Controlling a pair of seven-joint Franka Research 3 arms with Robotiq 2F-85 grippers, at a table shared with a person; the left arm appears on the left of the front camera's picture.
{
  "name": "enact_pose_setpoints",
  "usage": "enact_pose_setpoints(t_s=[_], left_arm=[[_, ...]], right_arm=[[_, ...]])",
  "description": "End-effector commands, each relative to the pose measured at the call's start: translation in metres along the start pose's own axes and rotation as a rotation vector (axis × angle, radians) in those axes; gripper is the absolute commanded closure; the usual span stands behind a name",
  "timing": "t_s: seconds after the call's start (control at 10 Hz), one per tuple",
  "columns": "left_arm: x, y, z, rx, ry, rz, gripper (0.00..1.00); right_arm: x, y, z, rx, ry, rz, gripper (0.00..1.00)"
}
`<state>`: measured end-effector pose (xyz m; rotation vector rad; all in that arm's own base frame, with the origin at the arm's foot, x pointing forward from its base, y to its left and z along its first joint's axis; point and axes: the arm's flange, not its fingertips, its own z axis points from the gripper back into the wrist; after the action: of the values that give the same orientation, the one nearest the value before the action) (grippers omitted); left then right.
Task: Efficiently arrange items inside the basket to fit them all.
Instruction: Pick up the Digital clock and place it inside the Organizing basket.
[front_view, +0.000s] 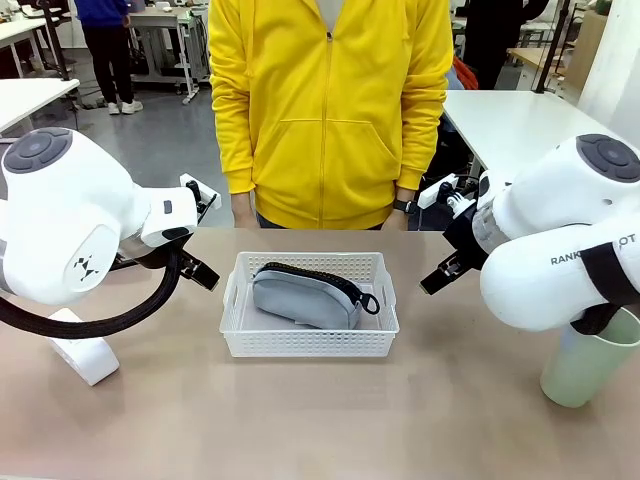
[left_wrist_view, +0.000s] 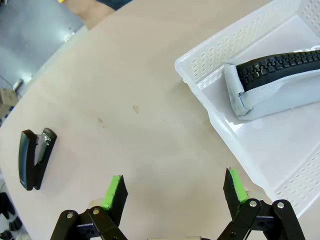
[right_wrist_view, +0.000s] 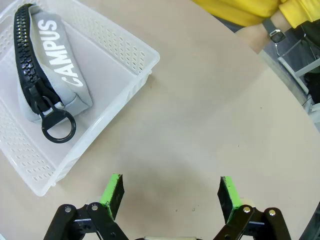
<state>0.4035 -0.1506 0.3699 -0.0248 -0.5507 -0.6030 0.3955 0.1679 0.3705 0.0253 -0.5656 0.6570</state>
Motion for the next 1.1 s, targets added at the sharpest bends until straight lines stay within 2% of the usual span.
enact_pose_setpoints(t_s=[0.0,0.5,0.7,0.8,0.9,1.0], left_arm=[[0.000,0.000,0.000,0.000,0.000,-0.001,0.00],[0.000,0.000,0.000,0.000,0.000,0.000,0.00],[-0.008,-0.001,0.013,-0.125,0.031,-0.073,0.00],[-0.012,0.001,0.023,-0.177,0.042,-0.075,0.00],[-0.013,0.007,0.040,-0.187,0.043,-0.027,0.00],[-0.013,0.013,0.061,-0.266,0.081,0.058,0.00]], right_arm=[[0.000,0.000,0.000,0.000,0.000,-0.001,0.00],[0.000,0.000,0.000,0.000,0.000,0.000,0.00],[0.007,0.002,0.013,0.043,0.017,0.043,0.00],[0.007,-0.001,0.023,0.084,0.034,0.018,0.00],[0.008,-0.011,0.041,0.071,0.028,-0.066,0.00],[0.010,-0.021,0.060,0.143,0.058,-0.103,0.00]])
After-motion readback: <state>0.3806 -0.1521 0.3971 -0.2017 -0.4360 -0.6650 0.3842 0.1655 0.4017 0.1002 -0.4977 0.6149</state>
